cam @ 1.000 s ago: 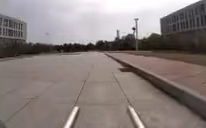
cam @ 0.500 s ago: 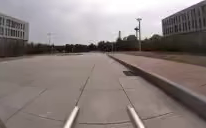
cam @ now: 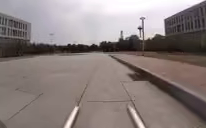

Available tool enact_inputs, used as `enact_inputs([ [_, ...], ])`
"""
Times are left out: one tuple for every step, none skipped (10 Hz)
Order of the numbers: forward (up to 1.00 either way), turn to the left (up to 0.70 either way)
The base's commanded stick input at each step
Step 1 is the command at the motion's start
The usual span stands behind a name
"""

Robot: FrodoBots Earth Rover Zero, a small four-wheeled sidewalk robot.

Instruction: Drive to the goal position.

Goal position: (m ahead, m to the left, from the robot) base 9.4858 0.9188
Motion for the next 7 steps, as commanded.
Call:
enact_inputs([
  [0.69,0.0],
  [0.69,0.0],
  [0.69,0.0],
  [0.69,0.0],
  [0.69,0.0],
  [0.69,0.0],
  [0.69,0.0],
])
